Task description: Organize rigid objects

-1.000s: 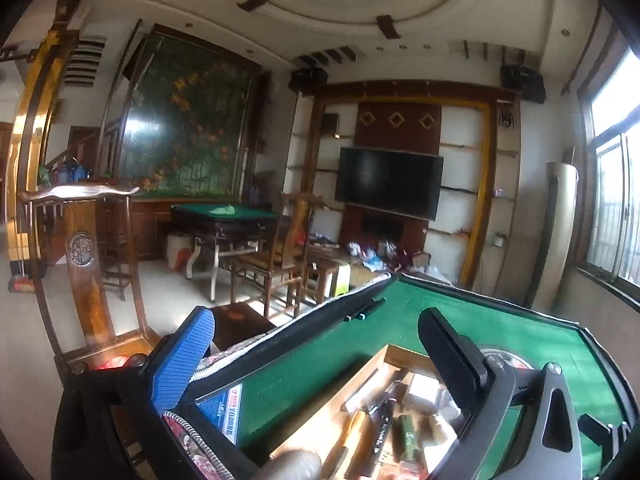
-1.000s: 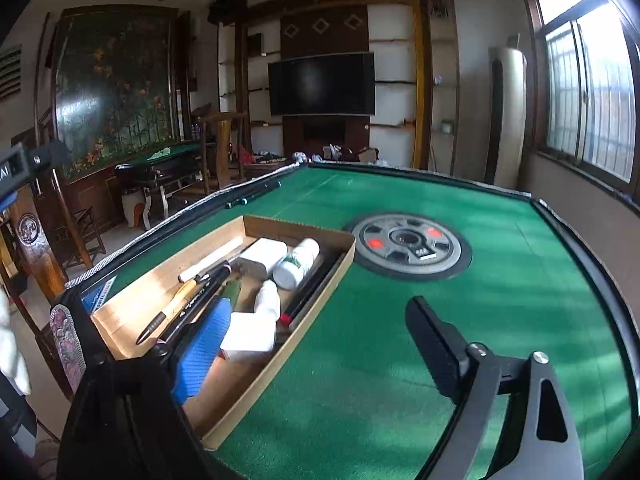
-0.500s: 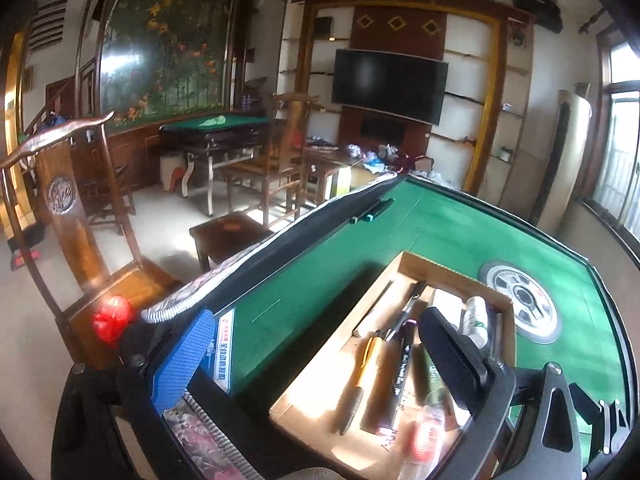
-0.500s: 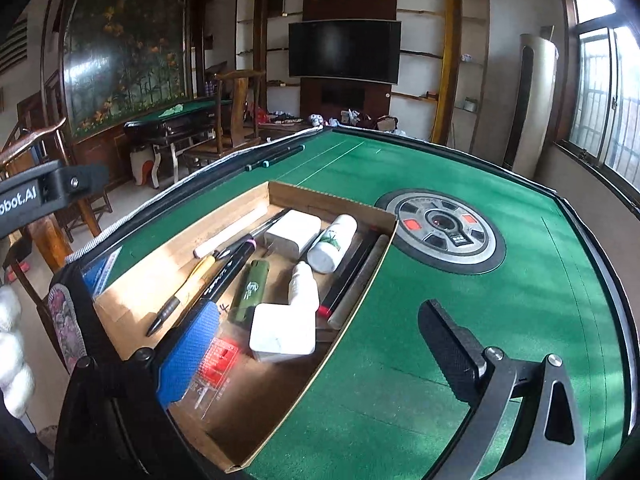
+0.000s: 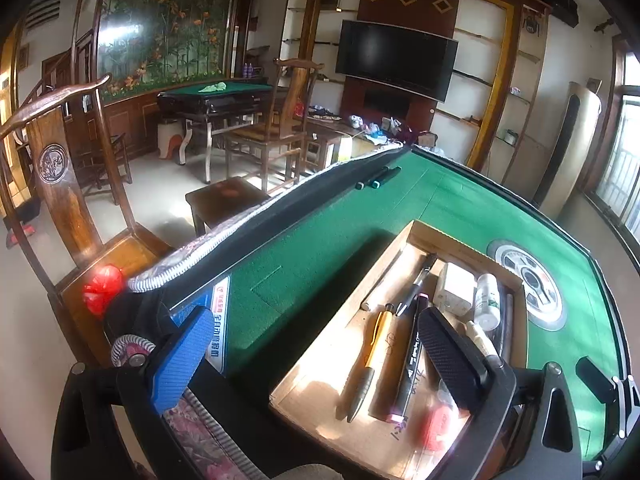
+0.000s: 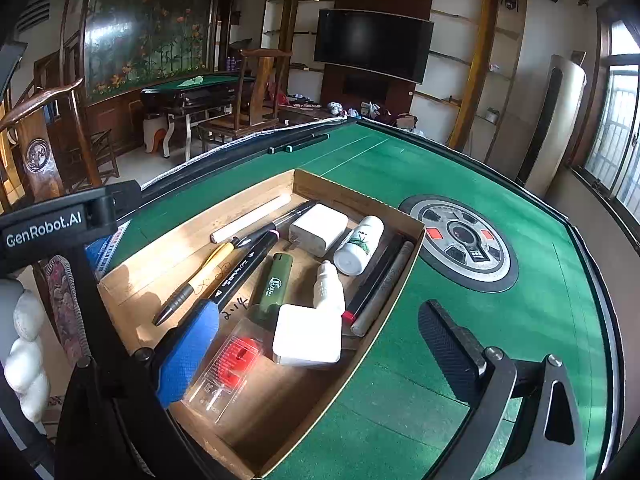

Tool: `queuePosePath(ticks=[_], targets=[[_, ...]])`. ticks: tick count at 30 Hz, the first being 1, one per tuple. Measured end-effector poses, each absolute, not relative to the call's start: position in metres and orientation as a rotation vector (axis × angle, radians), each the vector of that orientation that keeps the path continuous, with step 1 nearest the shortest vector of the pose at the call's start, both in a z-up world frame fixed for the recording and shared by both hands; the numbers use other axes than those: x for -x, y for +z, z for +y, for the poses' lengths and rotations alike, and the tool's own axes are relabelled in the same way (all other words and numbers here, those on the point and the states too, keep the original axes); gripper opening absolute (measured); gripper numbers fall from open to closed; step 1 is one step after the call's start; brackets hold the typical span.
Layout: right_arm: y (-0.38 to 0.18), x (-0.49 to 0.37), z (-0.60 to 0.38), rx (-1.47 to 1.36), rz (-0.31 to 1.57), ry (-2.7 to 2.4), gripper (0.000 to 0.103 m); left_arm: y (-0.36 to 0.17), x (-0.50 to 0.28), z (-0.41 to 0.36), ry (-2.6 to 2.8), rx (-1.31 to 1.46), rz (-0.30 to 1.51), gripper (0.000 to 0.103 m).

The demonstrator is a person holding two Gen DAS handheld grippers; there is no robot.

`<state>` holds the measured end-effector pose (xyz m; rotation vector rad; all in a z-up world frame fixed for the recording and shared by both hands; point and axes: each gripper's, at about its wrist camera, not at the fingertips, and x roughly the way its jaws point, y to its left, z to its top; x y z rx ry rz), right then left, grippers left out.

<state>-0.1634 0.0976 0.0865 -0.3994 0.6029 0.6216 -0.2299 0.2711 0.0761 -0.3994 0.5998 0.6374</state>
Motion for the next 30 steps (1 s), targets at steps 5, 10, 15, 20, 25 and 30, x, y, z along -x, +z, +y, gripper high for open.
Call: queuePosePath(ticks=[5,10,15,20,25,30], targets=[[0.085,0.162,0.093,0.377,0.611,0.606,0.1,0.074,0.225,0.268,0.624,0.401,0.627,0.103],[0.081,0.162,0.09,0.374,0.62,0.602,0.1,0.07,0.219,0.264,0.593,0.408,0.671,0.103],[0.081,0.16,0.087,0.378,0.621,0.596,0.1,0.066,0.214,0.259,0.589,0.4,0.694,0.103],[0.083,0.156,0.091,0.407,0.632,0.591,0.1,0.065,0.214,0.262,0.577,0.414,0.701,0.103],[0.088,0.151,0.101,0.424,0.644,0.588,0.1,0.063,0.217,0.269,0.576,0.431,0.692,0.103],[0.082,0.15,0.109,0.434,0.666,0.588,0.1,0.062,0.219,0.274,0.575,0.438,0.705,0.103]])
